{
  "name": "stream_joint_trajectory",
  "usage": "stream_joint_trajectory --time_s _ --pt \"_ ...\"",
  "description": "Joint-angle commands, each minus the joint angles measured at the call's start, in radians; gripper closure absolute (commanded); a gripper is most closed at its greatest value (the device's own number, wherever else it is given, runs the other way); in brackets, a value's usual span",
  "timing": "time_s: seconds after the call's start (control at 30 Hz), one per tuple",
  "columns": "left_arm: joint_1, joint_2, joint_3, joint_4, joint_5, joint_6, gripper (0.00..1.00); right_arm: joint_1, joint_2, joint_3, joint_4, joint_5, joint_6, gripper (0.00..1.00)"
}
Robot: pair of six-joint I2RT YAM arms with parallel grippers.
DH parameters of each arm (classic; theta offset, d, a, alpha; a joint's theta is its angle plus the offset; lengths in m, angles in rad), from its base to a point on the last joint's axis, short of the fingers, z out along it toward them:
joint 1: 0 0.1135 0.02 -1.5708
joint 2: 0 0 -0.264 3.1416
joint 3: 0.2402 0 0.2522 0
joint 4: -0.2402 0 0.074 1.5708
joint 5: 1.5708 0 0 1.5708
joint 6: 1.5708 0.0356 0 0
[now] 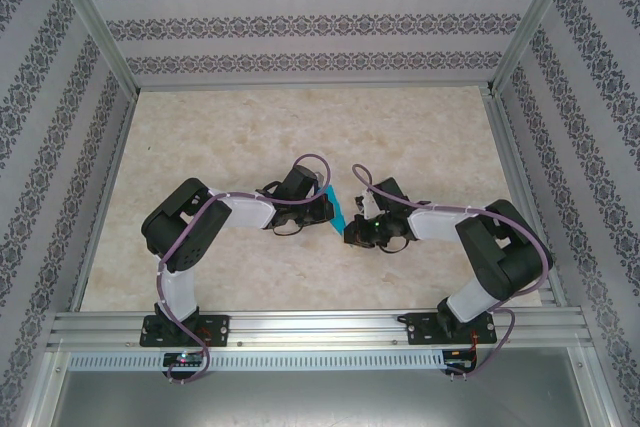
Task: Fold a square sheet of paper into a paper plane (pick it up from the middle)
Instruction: Fold the wing for the fifth time at the center of the table.
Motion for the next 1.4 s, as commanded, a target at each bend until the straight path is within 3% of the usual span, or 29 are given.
stream_joint_trajectory --time_s 0.0,0.27,0.63,1.03,1.37 --pt "-0.004 0.022 -0.039 -0.105 -0.068 0.018 0.93 0.002 -0.013 -0.064 -0.116 0.023 -0.011 0.89" --pt "-0.004 0.018 -0.04 -0.098 -0.059 0.022 0.93 0.001 -0.191 -0.002 -0.119 0.054 -0.002 0.88" --pt "-0.004 0.008 -0.045 -0.086 -0.046 0.024 0.92 0.004 0.027 0.116 -0.047 0.02 -0.023 0.91" --pt "-0.002 -0.017 0.009 -0.108 -0.032 0.077 0.91 0.004 0.073 0.043 -0.061 0.065 -0.039 0.92" --pt "-0.008 -0.148 -0.028 -0.019 0.046 0.081 0.84 0.004 0.112 0.044 -0.081 0.1 -0.032 0.94"
